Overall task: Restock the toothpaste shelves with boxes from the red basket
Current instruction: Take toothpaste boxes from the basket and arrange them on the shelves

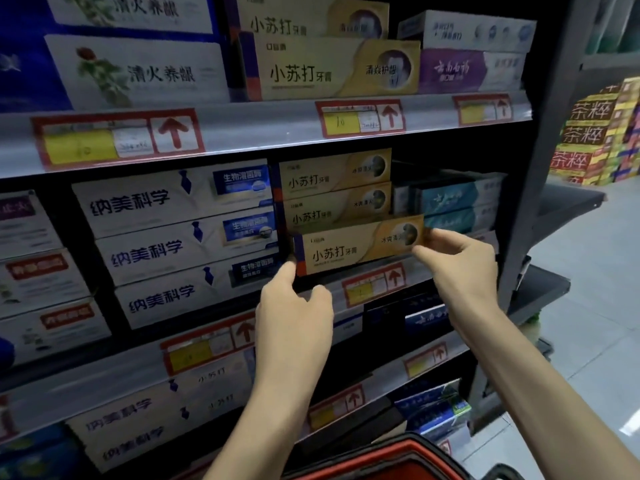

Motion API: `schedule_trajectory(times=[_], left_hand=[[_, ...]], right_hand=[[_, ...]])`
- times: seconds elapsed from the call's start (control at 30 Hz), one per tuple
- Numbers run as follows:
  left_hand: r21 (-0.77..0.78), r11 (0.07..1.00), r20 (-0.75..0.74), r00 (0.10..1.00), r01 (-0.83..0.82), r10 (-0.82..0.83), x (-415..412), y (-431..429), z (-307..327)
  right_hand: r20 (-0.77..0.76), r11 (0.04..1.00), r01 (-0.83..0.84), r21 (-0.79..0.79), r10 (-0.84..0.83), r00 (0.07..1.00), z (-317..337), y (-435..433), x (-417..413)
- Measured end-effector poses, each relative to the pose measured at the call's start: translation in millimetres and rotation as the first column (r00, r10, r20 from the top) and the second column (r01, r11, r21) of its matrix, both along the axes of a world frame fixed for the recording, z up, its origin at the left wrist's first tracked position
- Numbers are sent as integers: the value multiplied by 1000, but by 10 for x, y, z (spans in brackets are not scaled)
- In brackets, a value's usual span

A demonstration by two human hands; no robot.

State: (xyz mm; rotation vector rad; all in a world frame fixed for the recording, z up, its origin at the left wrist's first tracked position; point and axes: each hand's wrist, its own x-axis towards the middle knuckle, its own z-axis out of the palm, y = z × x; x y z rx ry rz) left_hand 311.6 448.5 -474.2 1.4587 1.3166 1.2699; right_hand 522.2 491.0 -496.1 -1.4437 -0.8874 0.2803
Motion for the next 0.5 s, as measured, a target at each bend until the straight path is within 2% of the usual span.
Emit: schedule_trajectory(times=[0.13,0.27,0.5], left_hand=[[-64,998,-40,999,8,-11,13,36,-20],[-67,997,-8,999,40,-41,6,74,-36],[-42,997,22,998,66,-65,1,90,-91]], right_hand=[[97,992,-15,-122,27,995,78,-22,17],[190,971,-33,-237,80,979,122,-28,-49],[155,968,-90,-234,129,980,93,-51,-107]])
